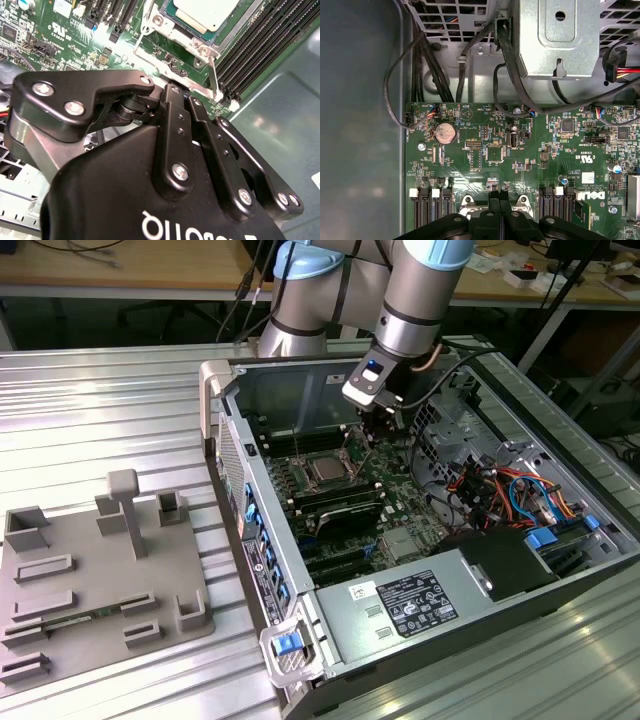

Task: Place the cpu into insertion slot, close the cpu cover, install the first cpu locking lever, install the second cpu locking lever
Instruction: 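Close the cpu cover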

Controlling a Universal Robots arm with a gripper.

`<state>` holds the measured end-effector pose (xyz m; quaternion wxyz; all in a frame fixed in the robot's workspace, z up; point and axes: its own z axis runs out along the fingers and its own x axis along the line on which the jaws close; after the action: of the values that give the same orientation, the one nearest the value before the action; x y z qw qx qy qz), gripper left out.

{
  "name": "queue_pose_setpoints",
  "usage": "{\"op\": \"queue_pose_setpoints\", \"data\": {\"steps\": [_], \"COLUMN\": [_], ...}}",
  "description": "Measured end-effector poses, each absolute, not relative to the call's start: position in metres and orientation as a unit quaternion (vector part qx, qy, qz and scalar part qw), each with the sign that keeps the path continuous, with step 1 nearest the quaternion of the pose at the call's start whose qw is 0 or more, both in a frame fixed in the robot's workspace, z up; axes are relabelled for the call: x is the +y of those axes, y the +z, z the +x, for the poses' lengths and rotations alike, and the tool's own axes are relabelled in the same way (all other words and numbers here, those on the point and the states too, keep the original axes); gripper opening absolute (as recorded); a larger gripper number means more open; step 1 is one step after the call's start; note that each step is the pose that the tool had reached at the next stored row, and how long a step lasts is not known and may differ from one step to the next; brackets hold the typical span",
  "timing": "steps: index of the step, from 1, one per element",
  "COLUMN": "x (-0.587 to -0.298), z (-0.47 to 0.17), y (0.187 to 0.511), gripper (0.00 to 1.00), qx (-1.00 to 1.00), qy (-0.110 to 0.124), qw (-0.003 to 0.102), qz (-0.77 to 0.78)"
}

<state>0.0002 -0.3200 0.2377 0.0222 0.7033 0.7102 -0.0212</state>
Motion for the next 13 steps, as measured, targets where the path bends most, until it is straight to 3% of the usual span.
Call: {"op": "queue_pose_setpoints", "data": {"steps": [13], "x": [-0.32], "z": [-0.0038], "y": [0.2377], "gripper": [0.11], "qx": [0.71], "qy": [-0.021], "qw": [0.022], "qz": [0.703]}}
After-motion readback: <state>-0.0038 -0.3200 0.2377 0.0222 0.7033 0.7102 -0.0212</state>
